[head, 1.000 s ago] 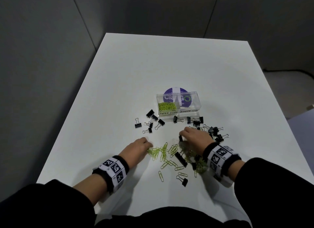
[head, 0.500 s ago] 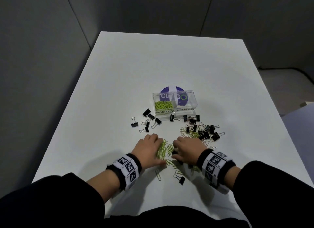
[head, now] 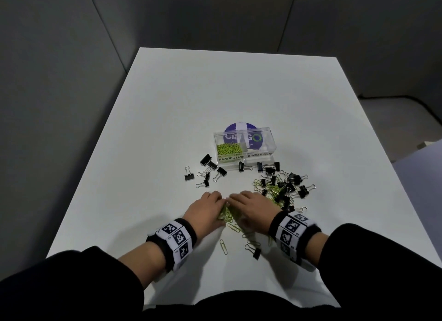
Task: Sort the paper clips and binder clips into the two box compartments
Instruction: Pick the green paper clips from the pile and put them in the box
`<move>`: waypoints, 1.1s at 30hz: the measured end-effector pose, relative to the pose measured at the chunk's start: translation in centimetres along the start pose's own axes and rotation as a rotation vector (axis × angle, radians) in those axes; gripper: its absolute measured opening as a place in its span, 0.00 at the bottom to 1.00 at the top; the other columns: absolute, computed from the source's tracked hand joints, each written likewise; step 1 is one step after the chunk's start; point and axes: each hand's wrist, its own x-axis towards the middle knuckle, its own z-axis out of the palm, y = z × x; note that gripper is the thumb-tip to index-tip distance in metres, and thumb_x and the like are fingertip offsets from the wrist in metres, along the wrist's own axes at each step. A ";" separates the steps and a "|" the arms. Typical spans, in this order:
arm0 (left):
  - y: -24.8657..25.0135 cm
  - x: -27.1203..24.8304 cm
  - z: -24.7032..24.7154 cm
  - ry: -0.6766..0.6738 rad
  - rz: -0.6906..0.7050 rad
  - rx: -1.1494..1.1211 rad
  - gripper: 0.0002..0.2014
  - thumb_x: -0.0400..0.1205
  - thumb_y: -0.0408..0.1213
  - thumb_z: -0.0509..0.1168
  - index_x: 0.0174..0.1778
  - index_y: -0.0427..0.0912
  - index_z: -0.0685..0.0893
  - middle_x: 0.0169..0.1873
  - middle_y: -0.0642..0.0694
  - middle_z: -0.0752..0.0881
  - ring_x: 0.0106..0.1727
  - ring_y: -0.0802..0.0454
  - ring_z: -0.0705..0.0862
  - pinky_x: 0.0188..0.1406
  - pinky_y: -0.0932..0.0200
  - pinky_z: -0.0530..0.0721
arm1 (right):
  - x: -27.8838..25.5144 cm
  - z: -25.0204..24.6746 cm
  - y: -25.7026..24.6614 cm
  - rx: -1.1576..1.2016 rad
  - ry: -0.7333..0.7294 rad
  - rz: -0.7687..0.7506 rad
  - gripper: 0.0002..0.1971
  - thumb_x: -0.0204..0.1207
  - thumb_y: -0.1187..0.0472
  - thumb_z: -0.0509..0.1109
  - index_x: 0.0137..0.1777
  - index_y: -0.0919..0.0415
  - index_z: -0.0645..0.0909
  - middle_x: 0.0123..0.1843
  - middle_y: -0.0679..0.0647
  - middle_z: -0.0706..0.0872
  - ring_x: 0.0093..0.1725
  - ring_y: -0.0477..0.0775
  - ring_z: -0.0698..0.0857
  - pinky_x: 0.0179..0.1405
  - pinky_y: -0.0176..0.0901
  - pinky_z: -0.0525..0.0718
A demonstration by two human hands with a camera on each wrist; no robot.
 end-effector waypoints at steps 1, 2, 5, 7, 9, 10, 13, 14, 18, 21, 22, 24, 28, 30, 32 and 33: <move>-0.1 -0.1 0.0 -0.001 -0.002 0.005 0.26 0.80 0.48 0.63 0.73 0.43 0.69 0.70 0.45 0.69 0.70 0.46 0.68 0.61 0.54 0.76 | 0.2 -0.1 -0.3 -0.015 -0.003 -0.006 0.29 0.76 0.60 0.64 0.76 0.63 0.62 0.75 0.59 0.71 0.69 0.62 0.73 0.67 0.55 0.77; -0.3 -0.1 0.0 0.000 0.004 0.013 0.25 0.81 0.48 0.61 0.72 0.43 0.70 0.70 0.45 0.70 0.70 0.47 0.69 0.60 0.53 0.76 | 0.3 0.1 -0.5 -0.023 0.017 -0.017 0.26 0.75 0.61 0.65 0.73 0.63 0.67 0.71 0.61 0.75 0.66 0.63 0.76 0.62 0.56 0.80; -0.6 -0.3 0.1 0.002 0.027 0.031 0.20 0.83 0.46 0.59 0.69 0.43 0.74 0.68 0.46 0.72 0.68 0.47 0.70 0.56 0.52 0.77 | 0.4 0.3 -0.5 -0.070 0.051 -0.035 0.15 0.65 0.62 0.76 0.53 0.62 0.82 0.49 0.59 0.86 0.44 0.61 0.86 0.33 0.49 0.87; -0.6 -0.3 0.1 -0.010 0.044 0.051 0.18 0.84 0.45 0.57 0.67 0.43 0.76 0.67 0.45 0.74 0.67 0.46 0.71 0.53 0.52 0.77 | 0.3 1.0 -0.1 -0.088 0.087 -0.032 0.16 0.58 0.61 0.81 0.45 0.60 0.84 0.41 0.55 0.86 0.36 0.56 0.86 0.20 0.42 0.84; -0.5 -0.1 0.2 -0.014 0.067 0.087 0.15 0.85 0.42 0.56 0.65 0.42 0.77 0.65 0.44 0.75 0.65 0.45 0.73 0.51 0.52 0.76 | 0.3 1.0 -0.3 -0.080 0.099 -0.035 0.16 0.58 0.62 0.81 0.46 0.60 0.84 0.42 0.56 0.86 0.38 0.56 0.86 0.18 0.42 0.82; -0.5 -0.1 0.2 -0.016 0.078 0.096 0.14 0.85 0.40 0.55 0.64 0.41 0.77 0.64 0.43 0.75 0.64 0.45 0.73 0.49 0.52 0.76 | 0.2 0.8 -0.5 -0.059 0.086 -0.038 0.15 0.61 0.64 0.79 0.48 0.62 0.83 0.45 0.58 0.85 0.41 0.59 0.85 0.21 0.44 0.83; -0.8 0.3 0.4 -0.026 0.111 0.102 0.12 0.85 0.36 0.55 0.61 0.39 0.78 0.61 0.41 0.76 0.62 0.42 0.74 0.49 0.50 0.77 | 0.0 0.6 -0.6 -0.064 0.008 -0.018 0.13 0.73 0.70 0.66 0.58 0.67 0.79 0.56 0.65 0.81 0.56 0.66 0.80 0.38 0.55 0.85; -0.9 0.4 0.5 -0.029 0.122 0.101 0.11 0.85 0.35 0.55 0.60 0.39 0.78 0.60 0.40 0.77 0.62 0.41 0.75 0.49 0.50 0.77 | -0.2 0.4 -0.7 -0.061 0.007 -0.026 0.12 0.73 0.72 0.66 0.56 0.69 0.79 0.54 0.66 0.81 0.55 0.66 0.80 0.37 0.55 0.85; -1.3 0.9 0.1 -0.074 0.103 -0.007 0.12 0.84 0.37 0.57 0.62 0.40 0.78 0.59 0.40 0.79 0.62 0.43 0.76 0.56 0.51 0.75 | 0.1 0.7 -0.1 -0.071 0.036 -0.006 0.13 0.52 0.72 0.80 0.35 0.64 0.82 0.33 0.58 0.84 0.31 0.58 0.85 0.16 0.41 0.79; -1.6 1.3 -0.7 -0.135 0.085 -0.143 0.13 0.82 0.37 0.61 0.62 0.40 0.79 0.59 0.40 0.80 0.62 0.44 0.77 0.60 0.54 0.73 | 0.7 0.7 0.3 -0.131 0.037 -0.009 0.15 0.49 0.69 0.83 0.32 0.61 0.81 0.28 0.53 0.83 0.26 0.53 0.83 0.17 0.39 0.80; -1.6 1.4 -1.0 -0.154 0.090 -0.149 0.13 0.82 0.37 0.61 0.61 0.40 0.79 0.59 0.40 0.81 0.62 0.44 0.78 0.61 0.54 0.74 | 0.9 0.7 0.5 -0.141 0.016 -0.011 0.16 0.46 0.67 0.85 0.29 0.59 0.81 0.26 0.51 0.82 0.24 0.51 0.81 0.16 0.37 0.79; -1.6 1.6 -1.2 -0.183 0.105 -0.124 0.12 0.82 0.37 0.61 0.60 0.40 0.80 0.58 0.39 0.81 0.61 0.43 0.78 0.61 0.53 0.75 | 1.1 0.8 0.8 -0.121 -0.003 -0.002 0.18 0.41 0.65 0.87 0.27 0.57 0.80 0.24 0.49 0.81 0.22 0.49 0.80 0.14 0.34 0.76; -1.5 1.6 -0.9 -0.190 0.141 -0.036 0.12 0.83 0.35 0.58 0.61 0.37 0.79 0.58 0.38 0.79 0.60 0.42 0.78 0.59 0.52 0.76 | 0.7 -0.4 0.0 -0.068 0.041 0.015 0.12 0.56 0.70 0.81 0.38 0.64 0.82 0.34 0.57 0.84 0.34 0.56 0.84 0.22 0.41 0.80; -1.6 1.5 -0.7 -0.162 0.154 -0.025 0.11 0.84 0.35 0.58 0.60 0.37 0.78 0.57 0.39 0.79 0.59 0.42 0.78 0.56 0.52 0.75 | 0.8 -0.5 0.3 -0.046 -0.032 0.061 0.09 0.74 0.71 0.66 0.54 0.68 0.78 0.51 0.62 0.82 0.51 0.62 0.81 0.40 0.50 0.82; -1.7 1.4 -0.8 -0.161 0.138 -0.067 0.11 0.83 0.36 0.57 0.59 0.37 0.78 0.57 0.39 0.79 0.59 0.42 0.78 0.57 0.52 0.76 | 1.1 -0.7 1.0 0.003 -0.059 0.086 0.10 0.78 0.69 0.62 0.58 0.66 0.75 0.56 0.61 0.80 0.57 0.61 0.78 0.50 0.52 0.81; -1.8 1.4 -1.0 -0.163 0.128 -0.087 0.11 0.83 0.36 0.57 0.59 0.37 0.79 0.57 0.39 0.80 0.59 0.42 0.78 0.58 0.51 0.77 | 1.1 -0.9 1.4 0.044 -0.044 0.100 0.10 0.77 0.68 0.63 0.58 0.65 0.76 0.55 0.60 0.80 0.57 0.60 0.79 0.51 0.52 0.82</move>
